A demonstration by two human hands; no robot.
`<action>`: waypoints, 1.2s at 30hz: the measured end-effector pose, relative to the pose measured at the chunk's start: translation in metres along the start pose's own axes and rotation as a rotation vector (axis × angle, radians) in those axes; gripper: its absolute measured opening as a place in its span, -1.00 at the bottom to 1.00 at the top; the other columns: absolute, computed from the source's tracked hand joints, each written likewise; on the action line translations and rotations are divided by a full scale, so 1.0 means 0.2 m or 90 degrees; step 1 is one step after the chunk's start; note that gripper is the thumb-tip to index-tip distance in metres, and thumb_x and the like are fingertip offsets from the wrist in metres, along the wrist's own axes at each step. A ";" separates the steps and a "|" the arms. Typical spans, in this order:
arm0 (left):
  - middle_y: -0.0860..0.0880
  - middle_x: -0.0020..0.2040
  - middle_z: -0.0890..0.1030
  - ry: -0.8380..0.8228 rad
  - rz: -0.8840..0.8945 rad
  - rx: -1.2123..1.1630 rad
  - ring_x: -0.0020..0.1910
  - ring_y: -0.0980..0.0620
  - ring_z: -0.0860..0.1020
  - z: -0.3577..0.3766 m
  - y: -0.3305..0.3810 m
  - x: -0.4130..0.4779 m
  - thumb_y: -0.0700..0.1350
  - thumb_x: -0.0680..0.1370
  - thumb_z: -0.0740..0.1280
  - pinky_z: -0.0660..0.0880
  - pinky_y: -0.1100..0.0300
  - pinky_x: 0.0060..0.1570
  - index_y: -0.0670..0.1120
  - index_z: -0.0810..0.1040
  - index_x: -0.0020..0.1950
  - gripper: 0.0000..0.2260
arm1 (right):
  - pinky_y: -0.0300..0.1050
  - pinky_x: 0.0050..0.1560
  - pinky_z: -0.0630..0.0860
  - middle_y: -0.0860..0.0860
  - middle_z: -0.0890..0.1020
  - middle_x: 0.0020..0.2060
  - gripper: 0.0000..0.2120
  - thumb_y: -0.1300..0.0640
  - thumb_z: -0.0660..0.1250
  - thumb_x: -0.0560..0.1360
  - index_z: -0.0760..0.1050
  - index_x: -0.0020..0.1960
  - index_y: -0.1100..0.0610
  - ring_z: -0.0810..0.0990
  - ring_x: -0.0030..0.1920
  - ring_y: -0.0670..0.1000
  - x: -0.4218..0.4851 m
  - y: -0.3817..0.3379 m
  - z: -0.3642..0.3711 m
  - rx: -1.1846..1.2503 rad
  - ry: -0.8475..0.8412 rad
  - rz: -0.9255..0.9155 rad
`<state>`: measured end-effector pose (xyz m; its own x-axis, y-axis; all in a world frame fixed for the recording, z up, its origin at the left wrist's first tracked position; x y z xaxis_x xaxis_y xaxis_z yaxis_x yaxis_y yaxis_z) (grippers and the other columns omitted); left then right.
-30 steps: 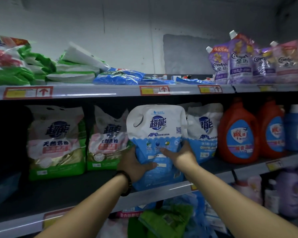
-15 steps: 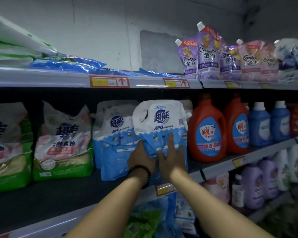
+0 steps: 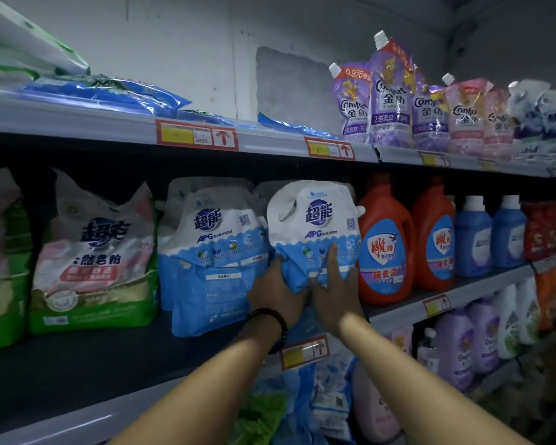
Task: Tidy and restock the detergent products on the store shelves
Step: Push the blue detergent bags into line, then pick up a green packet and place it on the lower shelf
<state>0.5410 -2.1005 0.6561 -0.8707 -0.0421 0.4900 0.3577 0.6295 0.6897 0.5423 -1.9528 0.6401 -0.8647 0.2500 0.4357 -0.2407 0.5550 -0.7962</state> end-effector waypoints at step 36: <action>0.01 0.04 0.71 -0.253 -0.032 0.251 0.02 0.00 0.65 -0.97 -0.50 -1.26 -0.04 0.53 0.41 0.62 0.05 0.07 0.00 0.68 0.10 -0.84 | -0.07 -0.04 0.56 0.07 0.70 0.03 -0.81 0.01 0.39 0.51 0.64 0.09 0.02 0.65 0.06 0.13 -1.25 -0.49 0.47 -0.118 -0.339 -0.007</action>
<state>0.7909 -2.3045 0.5668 -0.9708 0.1688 0.1705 0.2264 0.8798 0.4181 0.7406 -2.1432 0.5701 -0.9773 -0.1643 0.1335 -0.2108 0.6971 -0.6852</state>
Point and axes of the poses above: each hand's wrist, its own x-axis towards the middle knuckle, its own z-axis out of the palm, y = z × x, the point moved 6 cm from there along x, towards the middle knuckle
